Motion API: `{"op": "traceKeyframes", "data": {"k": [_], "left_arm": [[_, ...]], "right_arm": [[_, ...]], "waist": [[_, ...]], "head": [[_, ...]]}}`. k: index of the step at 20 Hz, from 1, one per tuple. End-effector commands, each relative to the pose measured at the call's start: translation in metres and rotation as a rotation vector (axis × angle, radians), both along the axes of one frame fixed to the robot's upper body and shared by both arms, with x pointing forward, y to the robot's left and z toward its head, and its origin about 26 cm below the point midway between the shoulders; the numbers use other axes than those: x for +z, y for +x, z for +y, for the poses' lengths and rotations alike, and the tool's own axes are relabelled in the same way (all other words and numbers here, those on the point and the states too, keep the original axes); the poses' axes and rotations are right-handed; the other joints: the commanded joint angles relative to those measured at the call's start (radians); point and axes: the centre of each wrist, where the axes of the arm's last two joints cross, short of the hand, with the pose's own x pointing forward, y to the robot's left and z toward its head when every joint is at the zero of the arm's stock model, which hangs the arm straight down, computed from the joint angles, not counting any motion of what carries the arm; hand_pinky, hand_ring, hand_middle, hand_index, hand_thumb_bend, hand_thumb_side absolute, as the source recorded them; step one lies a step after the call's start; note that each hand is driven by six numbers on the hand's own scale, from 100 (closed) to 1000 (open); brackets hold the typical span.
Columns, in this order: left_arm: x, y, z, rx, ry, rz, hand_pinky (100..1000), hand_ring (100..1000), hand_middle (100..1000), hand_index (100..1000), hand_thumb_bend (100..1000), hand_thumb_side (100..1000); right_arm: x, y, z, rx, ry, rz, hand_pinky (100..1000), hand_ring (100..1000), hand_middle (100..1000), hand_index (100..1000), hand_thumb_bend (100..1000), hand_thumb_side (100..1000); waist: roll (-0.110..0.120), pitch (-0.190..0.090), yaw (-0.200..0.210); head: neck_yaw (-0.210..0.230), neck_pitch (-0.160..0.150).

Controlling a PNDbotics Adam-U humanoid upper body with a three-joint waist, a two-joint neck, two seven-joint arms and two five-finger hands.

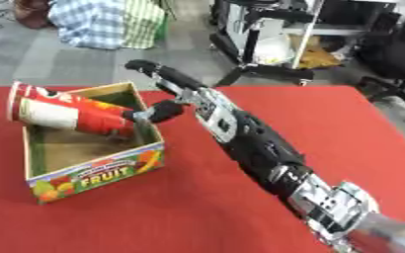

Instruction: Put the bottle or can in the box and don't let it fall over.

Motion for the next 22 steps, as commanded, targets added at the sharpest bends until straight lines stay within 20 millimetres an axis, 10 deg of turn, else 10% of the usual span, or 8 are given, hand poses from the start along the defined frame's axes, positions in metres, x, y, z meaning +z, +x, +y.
{"op": "traceKeyframes", "data": {"k": [1, 7, 13, 14, 15, 22], "left_arm": [[0.008, -0.001, 0.005, 0.013, 0.007, -0.024, 816, 679, 683, 854, 161, 854], [-0.003, -0.006, 0.018, 0.062, -0.001, 0.009, 817, 675, 684, 856, 158, 859], [-0.011, -0.018, 0.025, 0.070, 0.027, 0.021, 815, 671, 684, 856, 160, 862], [-0.014, -0.019, 0.022, 0.052, 0.031, 0.030, 815, 671, 678, 856, 160, 863], [-0.017, -0.020, 0.017, 0.022, 0.021, 0.043, 815, 671, 684, 855, 161, 865], [-0.044, -0.024, -0.005, -0.092, 0.084, 0.142, 816, 670, 684, 855, 163, 879]], "right_arm": [[0.030, -0.009, -0.012, 0.005, 0.101, -0.065, 962, 924, 957, 978, 393, 513], [0.053, -0.058, -0.016, 0.210, 0.284, -0.020, 953, 908, 935, 957, 268, 462], [0.023, -0.127, 0.002, 0.365, 0.466, 0.068, 931, 889, 911, 941, 100, 377], [0.011, -0.135, 0.004, 0.361, 0.482, 0.097, 928, 889, 915, 941, 341, 100], [-0.001, -0.141, 0.004, 0.343, 0.497, 0.129, 928, 889, 912, 941, 100, 377], [-0.075, -0.162, 0.019, 0.236, 0.581, 0.255, 930, 900, 929, 946, 100, 416]], "waist": [[-0.002, -0.041, -0.012], [0.003, -0.058, -0.094], [0.006, -0.084, -0.234], [0.006, -0.090, -0.257], [0.007, -0.095, -0.279], [0.019, -0.107, -0.384]], "head": [[0.017, -0.004], [0.094, 0.016], [0.223, 0.067], [0.239, 0.079], [0.255, 0.087], [0.381, 0.132]]}}
